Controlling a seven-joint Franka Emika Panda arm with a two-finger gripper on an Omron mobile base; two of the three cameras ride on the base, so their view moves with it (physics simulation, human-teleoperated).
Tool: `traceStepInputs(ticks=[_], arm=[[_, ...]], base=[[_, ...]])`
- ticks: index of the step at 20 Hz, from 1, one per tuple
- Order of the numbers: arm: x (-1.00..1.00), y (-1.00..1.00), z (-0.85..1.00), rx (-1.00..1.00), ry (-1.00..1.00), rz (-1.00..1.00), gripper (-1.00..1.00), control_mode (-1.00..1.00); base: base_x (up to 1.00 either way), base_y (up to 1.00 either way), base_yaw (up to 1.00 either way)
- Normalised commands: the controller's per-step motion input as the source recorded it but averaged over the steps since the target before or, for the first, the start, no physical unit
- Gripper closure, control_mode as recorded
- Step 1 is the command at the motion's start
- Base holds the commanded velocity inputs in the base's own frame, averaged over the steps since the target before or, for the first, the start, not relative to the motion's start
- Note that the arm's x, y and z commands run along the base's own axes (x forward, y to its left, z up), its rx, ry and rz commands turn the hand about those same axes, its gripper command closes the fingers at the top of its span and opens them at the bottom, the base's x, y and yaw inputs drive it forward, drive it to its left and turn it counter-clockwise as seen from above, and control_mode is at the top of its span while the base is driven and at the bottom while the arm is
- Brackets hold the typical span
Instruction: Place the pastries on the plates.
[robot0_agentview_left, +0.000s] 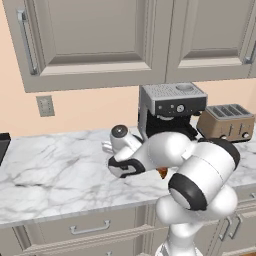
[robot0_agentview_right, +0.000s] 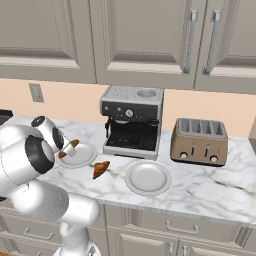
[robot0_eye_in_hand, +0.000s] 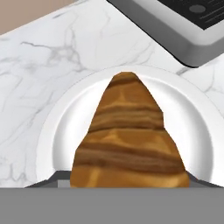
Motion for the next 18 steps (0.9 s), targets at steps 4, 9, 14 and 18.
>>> traceStepInputs(ticks=[4,9,14,18], arm=[[0.01,-0.16,-0.12,0.0,0.0,0.0,1.0,-1.0],[0.0,-0.23,-0.21,0.0,-0.01,-0.02,1.0,-1.0],[0.0,-0.2,-0.16,0.0,-0.04,-0.03,1.0,-1.0],[0.04,-0.02,-0.29,0.0,-0.02,0.0,1.0,-1.0]], base=[[0.0,0.0,0.0],[0.0,0.0,0.0],[0.0,0.0,0.0],[0.0,0.0,0.0]])
